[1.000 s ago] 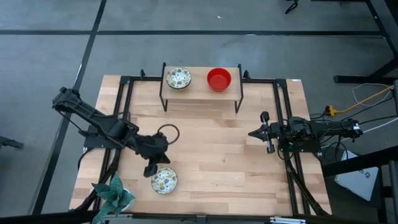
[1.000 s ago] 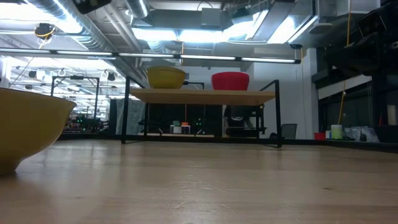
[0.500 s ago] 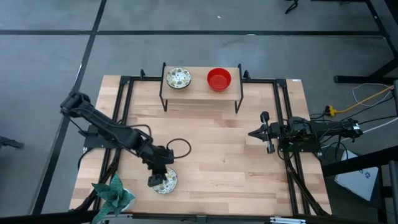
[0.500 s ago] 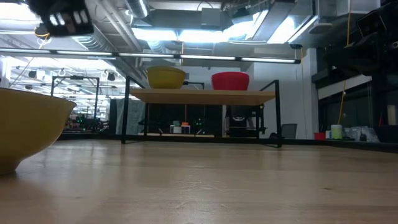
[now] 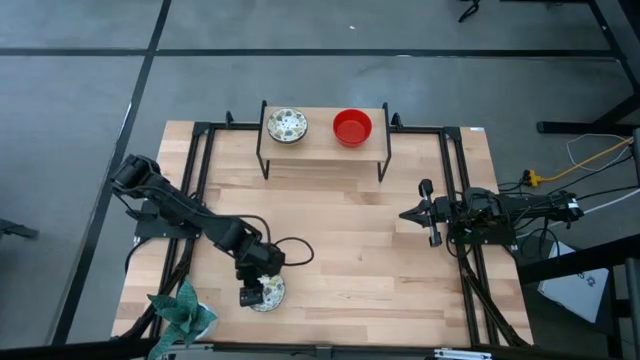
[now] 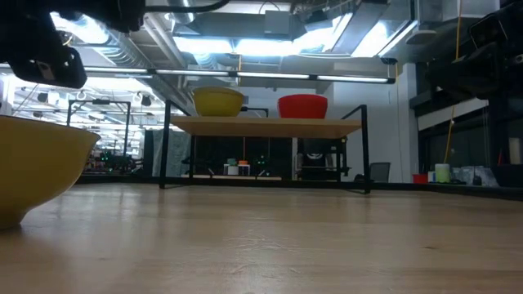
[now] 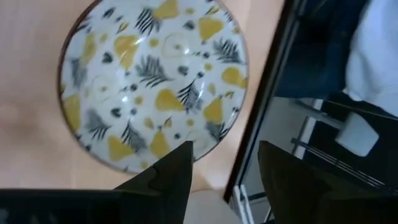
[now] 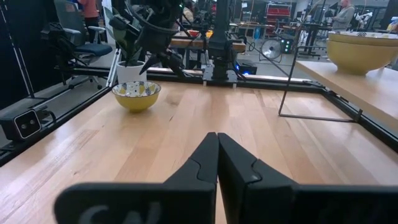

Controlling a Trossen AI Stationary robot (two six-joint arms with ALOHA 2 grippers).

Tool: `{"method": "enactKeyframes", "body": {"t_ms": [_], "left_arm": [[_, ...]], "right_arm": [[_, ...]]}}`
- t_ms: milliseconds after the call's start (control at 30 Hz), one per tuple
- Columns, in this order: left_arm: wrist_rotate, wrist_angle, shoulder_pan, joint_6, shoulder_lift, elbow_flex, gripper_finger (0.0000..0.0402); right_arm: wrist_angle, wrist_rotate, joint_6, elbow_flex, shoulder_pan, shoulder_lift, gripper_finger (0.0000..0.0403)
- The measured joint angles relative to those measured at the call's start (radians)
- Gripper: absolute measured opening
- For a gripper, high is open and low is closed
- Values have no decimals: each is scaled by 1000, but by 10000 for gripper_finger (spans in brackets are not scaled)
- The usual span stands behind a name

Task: Pick & Place Mini bowls
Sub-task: Stack the white patterned bowl on top of the white patterned bowl on the shelf

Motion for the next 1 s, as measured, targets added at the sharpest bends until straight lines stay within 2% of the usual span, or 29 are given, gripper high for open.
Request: {"method": "enactKeyframes", "body": {"t_ms": [167,400,767,1000], "left_arm": [[-28,-103,0,-9,0,24,162],[-162,-216,0,-41,0,34,148],[-364,-228,0,-162,0,34,134],[-428,-223,7,-216,0,34,124]], "right_arm": [[0,0,0,0,0,0,6],[0,0,0,0,0,0,6],[0,0,0,0,0,0,6],[0,0,4,0,0,0,6]]}}
